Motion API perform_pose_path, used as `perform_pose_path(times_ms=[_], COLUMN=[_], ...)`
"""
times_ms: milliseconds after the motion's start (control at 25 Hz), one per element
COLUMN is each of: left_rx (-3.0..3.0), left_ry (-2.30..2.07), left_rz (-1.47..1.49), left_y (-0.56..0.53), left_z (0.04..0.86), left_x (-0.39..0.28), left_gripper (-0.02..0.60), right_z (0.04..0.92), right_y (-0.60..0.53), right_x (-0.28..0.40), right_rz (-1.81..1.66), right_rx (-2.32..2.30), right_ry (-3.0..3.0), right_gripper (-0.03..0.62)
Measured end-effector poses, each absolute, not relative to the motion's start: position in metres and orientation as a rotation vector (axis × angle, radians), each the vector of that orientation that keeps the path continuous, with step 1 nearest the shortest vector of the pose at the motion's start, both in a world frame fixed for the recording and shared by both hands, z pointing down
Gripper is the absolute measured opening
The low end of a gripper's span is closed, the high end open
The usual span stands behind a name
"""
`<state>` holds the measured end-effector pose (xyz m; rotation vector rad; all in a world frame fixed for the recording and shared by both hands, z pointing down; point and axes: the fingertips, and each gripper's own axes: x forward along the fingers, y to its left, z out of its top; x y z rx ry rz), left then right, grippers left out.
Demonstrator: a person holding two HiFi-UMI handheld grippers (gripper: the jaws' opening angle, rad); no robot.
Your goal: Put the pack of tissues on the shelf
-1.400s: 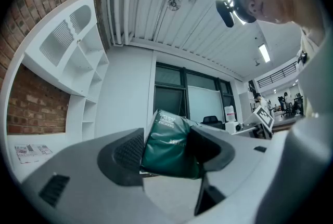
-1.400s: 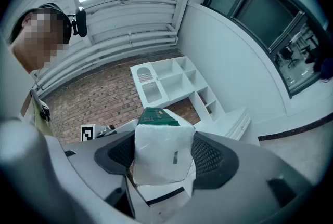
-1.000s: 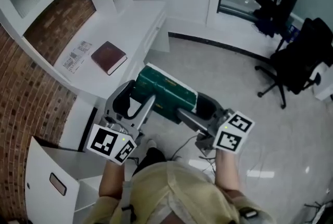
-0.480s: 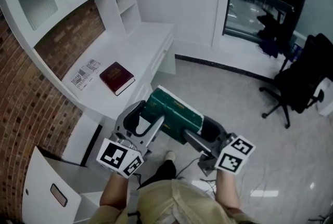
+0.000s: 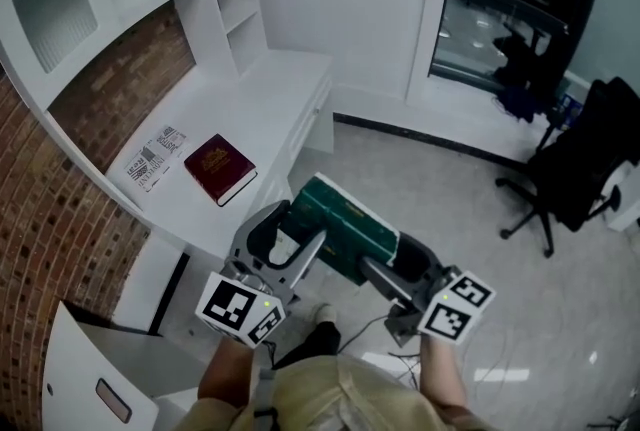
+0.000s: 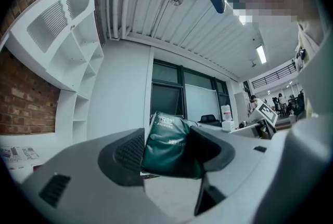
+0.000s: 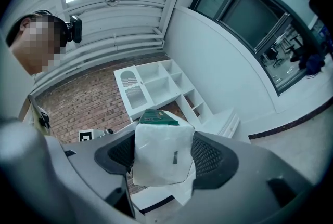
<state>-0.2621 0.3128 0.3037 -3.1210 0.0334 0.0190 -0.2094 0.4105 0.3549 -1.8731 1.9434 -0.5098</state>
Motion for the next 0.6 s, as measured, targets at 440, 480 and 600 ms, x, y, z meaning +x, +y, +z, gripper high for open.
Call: perform_pose_path(times_ms=[440, 480, 600], left_rx=[-3.117, -3.114, -3.117], left_ry=[0.143, 0.154, 0.180], left_rz=[0.056, 0.057, 0.058], left_y=[0.211, 0.201, 0.175], left_z=[0.299, 0.298, 0.298], left_x=[-0.237, -0.235, -0.232], left_gripper=[0.270, 0.270, 0.268], right_z=[0.345, 0.345, 0.344], right_y=[0.307, 0.297, 0.269], right_x=[-0.178, -0.176, -0.171], right_rz=[-0.502, -0.511, -0.534], right_rx=[-1.882, -1.873, -1.850], right_ry=[2.009, 2.009, 2.021], right_gripper=[0.318, 0.318, 0.318])
